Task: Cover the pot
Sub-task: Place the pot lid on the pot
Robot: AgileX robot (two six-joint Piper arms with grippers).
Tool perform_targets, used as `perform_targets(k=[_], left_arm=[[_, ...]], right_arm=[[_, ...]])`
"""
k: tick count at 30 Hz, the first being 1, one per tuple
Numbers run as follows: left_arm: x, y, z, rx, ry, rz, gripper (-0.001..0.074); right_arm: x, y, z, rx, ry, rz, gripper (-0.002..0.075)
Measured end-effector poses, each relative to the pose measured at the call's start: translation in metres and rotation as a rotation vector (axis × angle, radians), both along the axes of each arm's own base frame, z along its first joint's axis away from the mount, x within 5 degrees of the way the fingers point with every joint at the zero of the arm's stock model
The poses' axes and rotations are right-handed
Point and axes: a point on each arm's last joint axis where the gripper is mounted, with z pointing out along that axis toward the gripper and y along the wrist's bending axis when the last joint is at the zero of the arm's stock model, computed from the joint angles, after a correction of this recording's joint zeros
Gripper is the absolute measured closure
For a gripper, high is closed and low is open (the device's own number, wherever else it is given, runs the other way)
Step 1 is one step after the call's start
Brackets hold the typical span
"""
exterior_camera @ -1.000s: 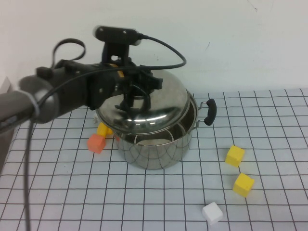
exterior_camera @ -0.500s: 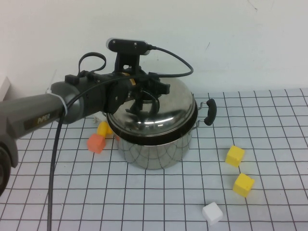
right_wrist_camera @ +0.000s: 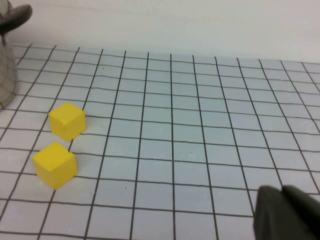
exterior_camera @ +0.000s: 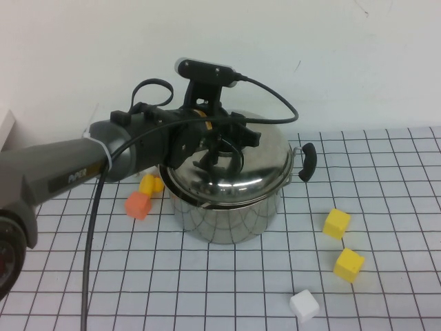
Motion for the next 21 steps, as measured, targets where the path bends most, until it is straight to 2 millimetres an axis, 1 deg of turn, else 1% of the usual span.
perform_targets(k=[8,14,21], left_arm=[[0.0002,0.0007,-0.0005,0.006,0.005,0.001,0.0409],[0.0028,-0.0008,-0.0073,0.004,0.005,0.0,0.0409],[0.0046,-0.0016,-0.0075,0.024,-0.016,-0.014,0.0409]], right_arm=[[0.0,0.0,0.0,0.0,0.0,0.0,0.0717],[0.0,0.0,0.0,0.0,0.0,0.0,0.0717],[0.0,0.0,0.0,0.0,0.0,0.0,0.0717]])
